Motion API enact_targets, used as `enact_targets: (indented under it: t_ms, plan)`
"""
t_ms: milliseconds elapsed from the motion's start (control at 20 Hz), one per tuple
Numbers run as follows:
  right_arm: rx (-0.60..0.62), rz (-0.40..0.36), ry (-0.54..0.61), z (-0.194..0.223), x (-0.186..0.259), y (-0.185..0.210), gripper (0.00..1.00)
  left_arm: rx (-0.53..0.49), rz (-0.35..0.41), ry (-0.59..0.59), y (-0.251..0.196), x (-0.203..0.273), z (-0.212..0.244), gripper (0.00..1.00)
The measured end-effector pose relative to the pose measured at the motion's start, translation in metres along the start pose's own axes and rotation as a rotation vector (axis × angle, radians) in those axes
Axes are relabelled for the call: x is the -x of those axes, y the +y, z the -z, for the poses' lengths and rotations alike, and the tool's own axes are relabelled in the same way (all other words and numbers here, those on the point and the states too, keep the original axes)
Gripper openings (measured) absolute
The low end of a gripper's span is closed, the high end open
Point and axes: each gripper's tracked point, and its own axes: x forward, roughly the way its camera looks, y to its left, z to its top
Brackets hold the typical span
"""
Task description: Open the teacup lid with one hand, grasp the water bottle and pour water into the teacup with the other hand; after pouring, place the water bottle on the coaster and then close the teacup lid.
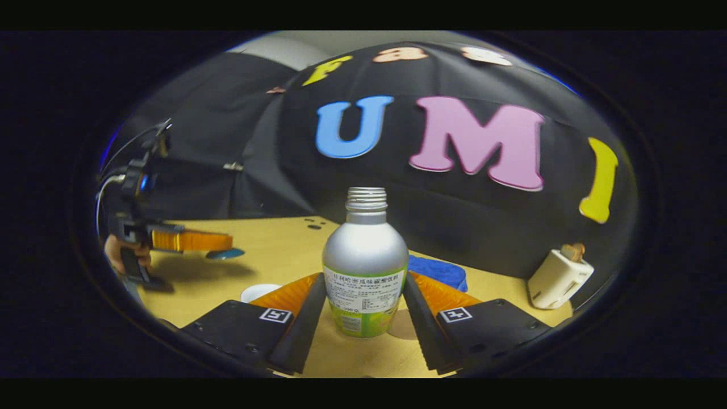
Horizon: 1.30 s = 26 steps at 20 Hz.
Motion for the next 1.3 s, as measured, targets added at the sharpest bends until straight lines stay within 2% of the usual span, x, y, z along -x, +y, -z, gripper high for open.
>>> enact_targets:
  t_ms: [300,650,750,950,1000,1100,1300]
  plan:
    - [-0.112,0.101,-0.009,0.028,-0.033,-0.061,0.79,-0.051,0.032,0.008,-0.03,-0.01,0.008,0.33]
    - [-0.092,0.16,0.026,0.062,-0.054,-0.085,0.79,-0.113,0.048,0.06,-0.049,-0.024,0.031,0.33]
    - [-0.114,0.156,0.023,0.062,-0.055,-0.085,0.79,-0.114,0.054,0.063,-0.051,-0.026,0.032,0.33]
    - [-0.179,0.138,0.057,0.075,-0.049,-0.084,0.83,-0.115,0.061,0.058,-0.058,-0.027,0.032,0.33]
    - [-0.188,0.145,0.044,0.073,-0.048,-0.088,0.92,-0.118,0.064,0.055,-0.06,-0.027,0.032,0.33]
    - [-0.227,0.167,0.032,0.068,-0.036,-0.094,1.0,-0.13,0.066,0.049,-0.065,-0.026,0.031,0.33]
    - [-0.298,0.2,0.017,0.067,0.009,-0.103,1.0,-0.156,0.078,0.038,-0.078,-0.031,0.033,0.33]
